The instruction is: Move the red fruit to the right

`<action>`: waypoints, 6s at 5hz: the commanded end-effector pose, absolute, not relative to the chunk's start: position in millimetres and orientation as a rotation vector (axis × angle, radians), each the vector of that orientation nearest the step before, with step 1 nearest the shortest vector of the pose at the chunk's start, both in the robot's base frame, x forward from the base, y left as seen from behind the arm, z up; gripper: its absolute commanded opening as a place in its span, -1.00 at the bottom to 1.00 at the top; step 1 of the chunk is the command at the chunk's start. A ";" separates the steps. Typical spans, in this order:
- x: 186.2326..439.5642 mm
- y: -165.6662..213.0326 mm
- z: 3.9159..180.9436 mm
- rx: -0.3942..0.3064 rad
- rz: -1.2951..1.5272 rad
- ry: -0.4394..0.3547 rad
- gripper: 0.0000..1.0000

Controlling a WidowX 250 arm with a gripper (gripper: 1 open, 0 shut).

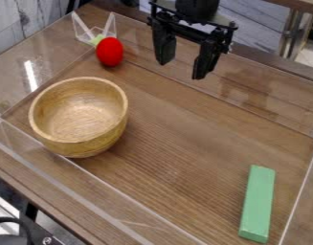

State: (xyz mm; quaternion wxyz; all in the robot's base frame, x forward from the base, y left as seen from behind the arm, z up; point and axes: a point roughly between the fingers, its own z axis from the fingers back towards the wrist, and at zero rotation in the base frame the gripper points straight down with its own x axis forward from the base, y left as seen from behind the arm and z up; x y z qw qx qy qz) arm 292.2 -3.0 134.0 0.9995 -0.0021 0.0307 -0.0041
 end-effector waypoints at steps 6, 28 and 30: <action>330.9 137.9 114.7 0.028 0.222 -0.031 1.00; 374.8 135.4 116.2 0.027 0.311 -0.133 1.00; 374.6 176.4 94.0 0.073 0.373 -0.123 1.00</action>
